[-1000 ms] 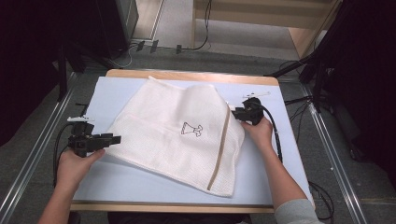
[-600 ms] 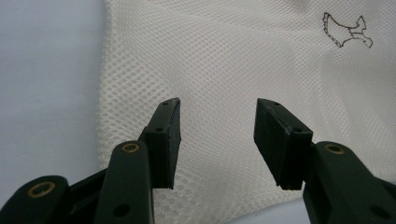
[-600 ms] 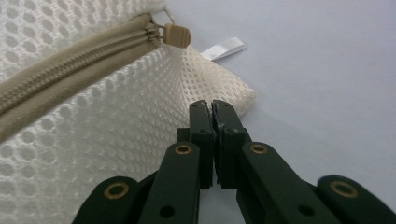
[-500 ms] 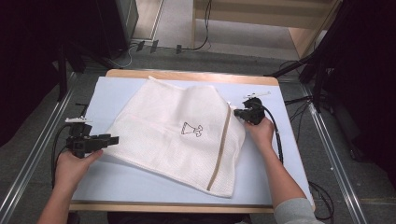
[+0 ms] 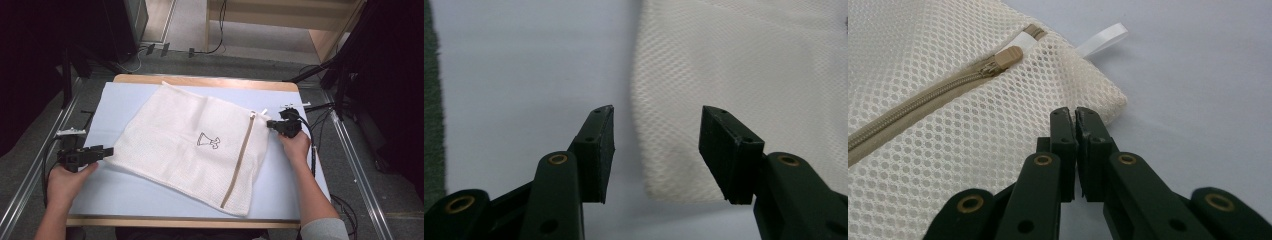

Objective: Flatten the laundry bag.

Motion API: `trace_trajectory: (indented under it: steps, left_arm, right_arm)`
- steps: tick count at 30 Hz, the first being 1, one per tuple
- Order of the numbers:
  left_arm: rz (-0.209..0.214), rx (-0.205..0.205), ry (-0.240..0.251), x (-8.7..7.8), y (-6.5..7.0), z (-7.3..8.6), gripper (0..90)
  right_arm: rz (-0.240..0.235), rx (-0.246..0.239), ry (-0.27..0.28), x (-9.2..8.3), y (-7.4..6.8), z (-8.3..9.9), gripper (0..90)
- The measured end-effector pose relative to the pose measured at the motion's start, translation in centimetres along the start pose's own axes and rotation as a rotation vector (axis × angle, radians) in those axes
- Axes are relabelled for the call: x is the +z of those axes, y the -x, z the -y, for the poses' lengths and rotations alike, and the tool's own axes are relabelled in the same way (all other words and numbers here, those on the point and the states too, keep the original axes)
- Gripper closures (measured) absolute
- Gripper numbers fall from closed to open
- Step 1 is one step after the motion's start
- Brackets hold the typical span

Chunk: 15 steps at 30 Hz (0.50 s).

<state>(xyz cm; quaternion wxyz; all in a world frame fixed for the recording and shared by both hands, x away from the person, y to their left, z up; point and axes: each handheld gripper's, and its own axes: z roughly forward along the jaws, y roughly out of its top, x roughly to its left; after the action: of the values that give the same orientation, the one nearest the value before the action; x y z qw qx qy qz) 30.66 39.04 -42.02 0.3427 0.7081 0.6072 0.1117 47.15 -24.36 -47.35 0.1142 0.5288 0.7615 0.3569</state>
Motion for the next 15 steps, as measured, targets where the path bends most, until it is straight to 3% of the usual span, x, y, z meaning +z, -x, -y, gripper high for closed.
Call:
trace_trajectory:
  steps: [1,3,6,9,11,12,13,14,15]
  left_arm:
    - [0.0,0.0,0.0,0.0,0.0,0.0,48.3]
    - [-0.049,0.0,-0.013,0.0,-0.8,0.3,47.9]
    - [-0.037,-0.021,-0.032,0.4,-1.2,0.4,47.3]
    - [-0.01,-0.049,-0.088,1.4,-1.4,0.6,47.6]
    - [-0.005,-0.037,-0.088,1.7,-1.2,0.6,56.6]
    - [0.042,-0.07,-0.1,2.1,-1.3,0.6,60.4]
    - [0.042,-0.07,-0.1,2.1,-1.3,0.6,64.8]
    - [0.052,-0.058,-0.121,2.4,-1.1,0.5,74.9]
    - [0.037,-0.045,-0.122,2.5,-1.0,0.5,77.8]
  right_arm:
    - [0.0,0.0,0.0,0.0,0.0,0.0,88.4]
    - [0.001,0.002,0.004,0.0,0.0,0.0,88.2]
    - [-0.003,0.008,0.006,0.1,0.0,0.1,87.9]
    - [-0.008,0.015,0.007,0.1,0.1,0.2,87.8]
    - [-0.007,0.015,0.007,0.1,0.1,0.2,87.7]
    - [-0.004,0.01,0.008,0.1,0.0,0.2,87.6]
    - [-0.004,0.01,0.008,0.1,0.0,0.2,87.6]
    - [-0.003,0.009,0.009,0.1,0.0,0.2,87.6]
    - [-0.002,0.008,0.008,0.1,0.0,0.2,87.6]
